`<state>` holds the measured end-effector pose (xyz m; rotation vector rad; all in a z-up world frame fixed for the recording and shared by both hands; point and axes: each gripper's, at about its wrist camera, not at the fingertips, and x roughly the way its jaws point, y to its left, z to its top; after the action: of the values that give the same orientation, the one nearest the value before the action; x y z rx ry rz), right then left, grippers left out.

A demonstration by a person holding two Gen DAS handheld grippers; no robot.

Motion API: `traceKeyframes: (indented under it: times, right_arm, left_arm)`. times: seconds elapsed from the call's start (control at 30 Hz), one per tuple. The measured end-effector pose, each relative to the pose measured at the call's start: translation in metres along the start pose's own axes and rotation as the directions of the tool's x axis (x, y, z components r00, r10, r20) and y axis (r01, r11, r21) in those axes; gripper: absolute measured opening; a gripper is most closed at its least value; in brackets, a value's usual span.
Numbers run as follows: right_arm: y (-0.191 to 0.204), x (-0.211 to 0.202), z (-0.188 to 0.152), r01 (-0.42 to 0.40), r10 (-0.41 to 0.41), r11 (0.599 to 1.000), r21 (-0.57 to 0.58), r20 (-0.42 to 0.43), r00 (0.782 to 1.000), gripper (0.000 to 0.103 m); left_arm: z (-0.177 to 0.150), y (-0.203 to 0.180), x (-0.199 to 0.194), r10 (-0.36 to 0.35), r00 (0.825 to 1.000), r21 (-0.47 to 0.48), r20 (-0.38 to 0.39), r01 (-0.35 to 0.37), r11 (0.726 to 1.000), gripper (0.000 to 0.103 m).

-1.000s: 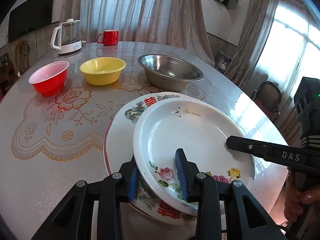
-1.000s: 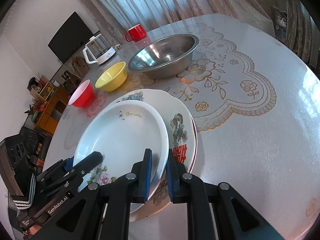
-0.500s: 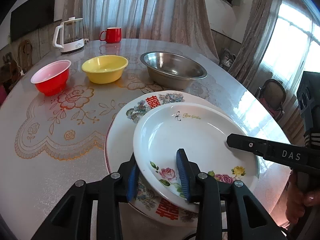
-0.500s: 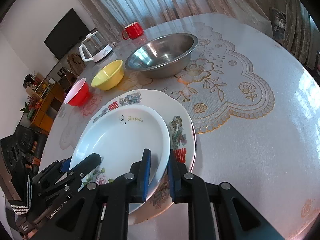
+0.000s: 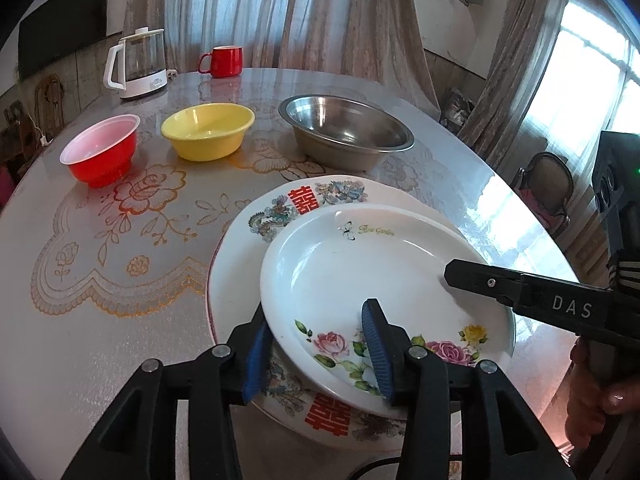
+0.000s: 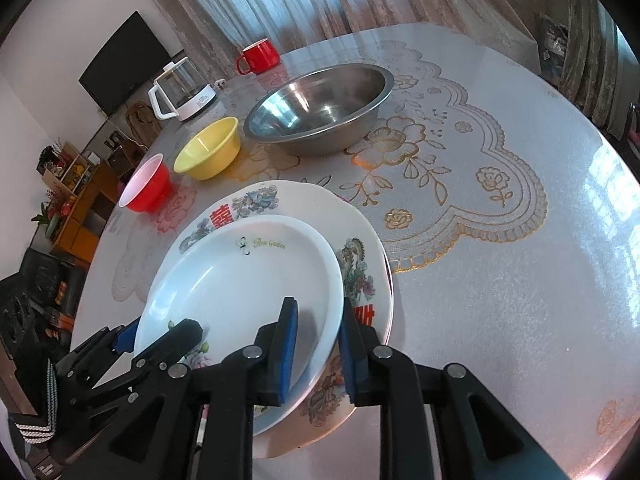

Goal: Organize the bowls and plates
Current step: 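Lower the pink-rose plate onto the red-character plate with both grippers, then open both grippers and pull them back from the pink-rose plate rim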

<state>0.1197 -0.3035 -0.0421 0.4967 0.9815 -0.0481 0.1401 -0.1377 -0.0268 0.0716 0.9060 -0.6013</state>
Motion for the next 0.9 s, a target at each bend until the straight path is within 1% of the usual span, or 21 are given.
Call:
traceKeyframes:
  times: [0.17,0.3,0.53,0.67,0.9]
  right_arm:
    - [0.004,0.001,0.000,0.031,-0.031,0.999,-0.007,0.001,1.000,0.020]
    - [0.010,0.002,0.001,0.065,-0.065,0.997,-0.039,0.005,0.998,0.020]
    - [0.012,0.007,0.005,0.079,-0.079,0.996,-0.045,0.004,0.997,0.020]
    - [0.013,0.007,0.004,0.088,-0.088,0.995,-0.048,0.007,0.996,0.020]
    - [0.012,0.002,-0.001,0.082,-0.081,0.996,-0.042,0.025,0.996,0.020]
  left_arm:
    - [0.002,0.002,-0.002,-0.014,1.000,-0.016,-0.017,0.014,1.000,0.049]
    - [0.003,0.003,-0.005,-0.023,0.999,-0.032,-0.032,0.022,0.999,0.052]
    - [0.005,0.005,-0.008,-0.037,0.998,-0.045,-0.048,0.034,0.998,0.056]
    - [0.005,0.002,-0.010,-0.038,0.997,-0.028,-0.073,0.036,0.999,0.060]
    - [0.002,0.000,-0.014,-0.042,0.996,-0.018,-0.081,0.041,0.999,0.061]
